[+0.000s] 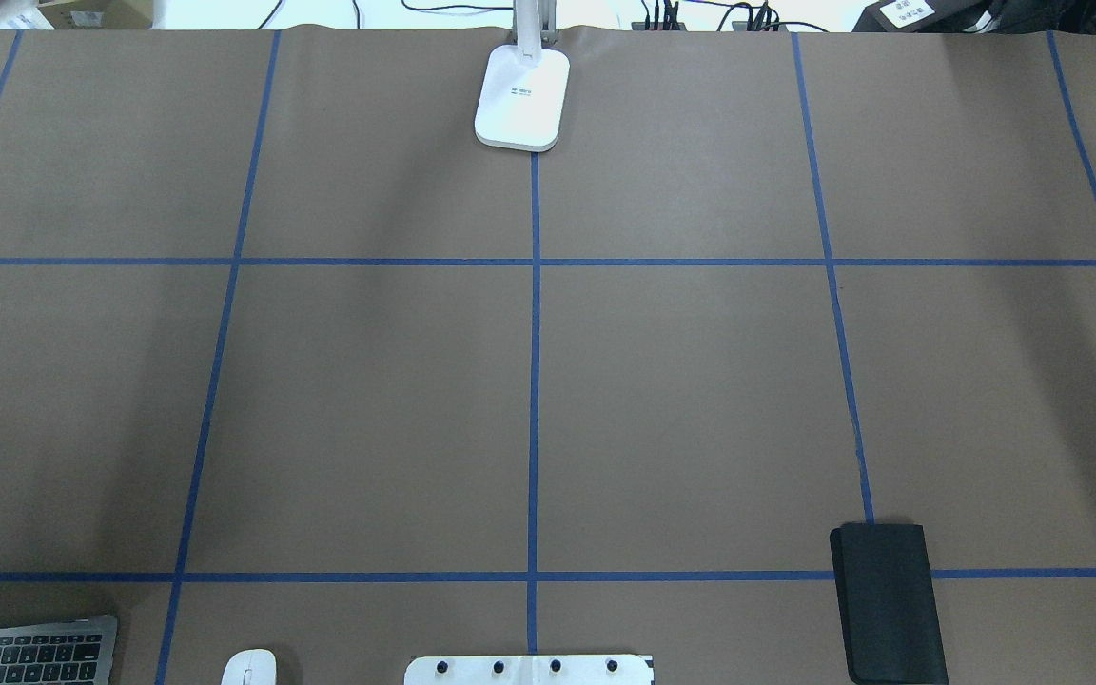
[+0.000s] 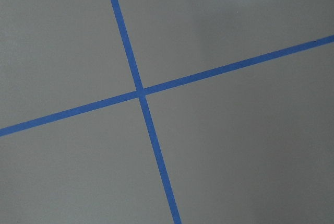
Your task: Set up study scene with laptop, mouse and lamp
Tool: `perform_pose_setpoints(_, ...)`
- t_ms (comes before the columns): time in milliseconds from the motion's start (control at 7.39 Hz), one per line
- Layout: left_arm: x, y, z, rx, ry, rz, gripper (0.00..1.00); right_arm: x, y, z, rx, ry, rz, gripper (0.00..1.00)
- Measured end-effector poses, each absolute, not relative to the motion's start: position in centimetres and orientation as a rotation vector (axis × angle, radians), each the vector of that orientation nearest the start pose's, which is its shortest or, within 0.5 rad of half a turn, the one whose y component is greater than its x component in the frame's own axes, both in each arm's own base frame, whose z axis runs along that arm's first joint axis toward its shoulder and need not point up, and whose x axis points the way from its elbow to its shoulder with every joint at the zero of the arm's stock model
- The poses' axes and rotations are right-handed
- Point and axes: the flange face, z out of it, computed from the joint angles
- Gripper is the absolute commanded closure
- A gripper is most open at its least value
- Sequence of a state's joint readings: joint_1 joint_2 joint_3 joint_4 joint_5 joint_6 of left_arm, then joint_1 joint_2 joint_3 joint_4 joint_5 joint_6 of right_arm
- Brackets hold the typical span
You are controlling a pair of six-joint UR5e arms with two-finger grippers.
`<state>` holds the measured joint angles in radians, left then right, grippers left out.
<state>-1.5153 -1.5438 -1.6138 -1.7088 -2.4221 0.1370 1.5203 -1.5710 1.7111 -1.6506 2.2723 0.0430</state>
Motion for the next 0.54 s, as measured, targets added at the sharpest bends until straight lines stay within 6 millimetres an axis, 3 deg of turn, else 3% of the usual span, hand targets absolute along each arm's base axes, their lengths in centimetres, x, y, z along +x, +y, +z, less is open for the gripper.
perform_pose_setpoints(271,-3.2,-49.2,62.9,0.183,0.841,0.248,0.00,4.4,-50.0,59.2,0.047,-0.707,-0.040,0.00)
perform_pose_setpoints(541,-3.2,-48.4,61.8,0.198,0.841,0.251,0.00,3.5,-51.2,56.3,0.099,-0.719,-0.077,0.00)
